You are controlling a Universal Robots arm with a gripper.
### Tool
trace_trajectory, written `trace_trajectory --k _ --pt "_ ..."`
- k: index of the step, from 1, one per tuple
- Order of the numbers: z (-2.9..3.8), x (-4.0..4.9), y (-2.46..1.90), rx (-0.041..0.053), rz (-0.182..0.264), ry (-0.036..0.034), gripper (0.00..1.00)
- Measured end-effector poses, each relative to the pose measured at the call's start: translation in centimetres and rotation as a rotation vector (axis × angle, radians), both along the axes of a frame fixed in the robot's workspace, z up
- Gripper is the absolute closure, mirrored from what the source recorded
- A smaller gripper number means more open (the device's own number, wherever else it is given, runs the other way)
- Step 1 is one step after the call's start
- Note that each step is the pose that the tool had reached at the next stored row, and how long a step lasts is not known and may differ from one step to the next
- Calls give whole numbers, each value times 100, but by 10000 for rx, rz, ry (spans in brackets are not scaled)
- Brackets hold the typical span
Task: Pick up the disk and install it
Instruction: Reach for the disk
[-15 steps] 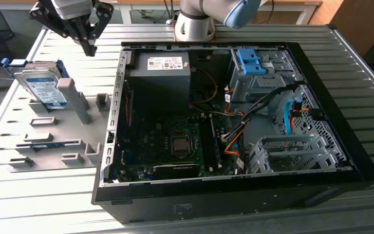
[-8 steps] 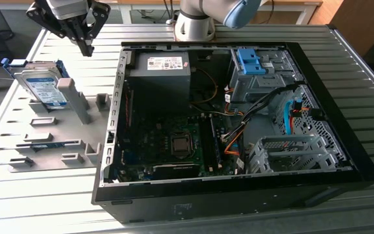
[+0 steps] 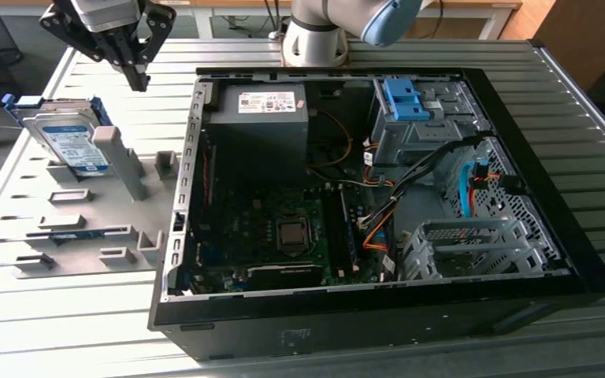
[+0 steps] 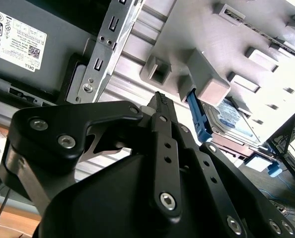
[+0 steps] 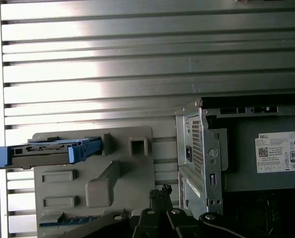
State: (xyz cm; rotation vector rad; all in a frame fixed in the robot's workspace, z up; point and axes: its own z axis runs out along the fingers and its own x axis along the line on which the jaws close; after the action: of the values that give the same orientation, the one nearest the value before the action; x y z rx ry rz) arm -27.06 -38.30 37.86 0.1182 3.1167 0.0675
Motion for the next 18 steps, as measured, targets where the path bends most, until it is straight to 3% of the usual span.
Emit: trace_trajectory --k 6,18 --pt "0 -20 0 0 0 0 89" --pt "-3 -152 5 1 0 0 89"
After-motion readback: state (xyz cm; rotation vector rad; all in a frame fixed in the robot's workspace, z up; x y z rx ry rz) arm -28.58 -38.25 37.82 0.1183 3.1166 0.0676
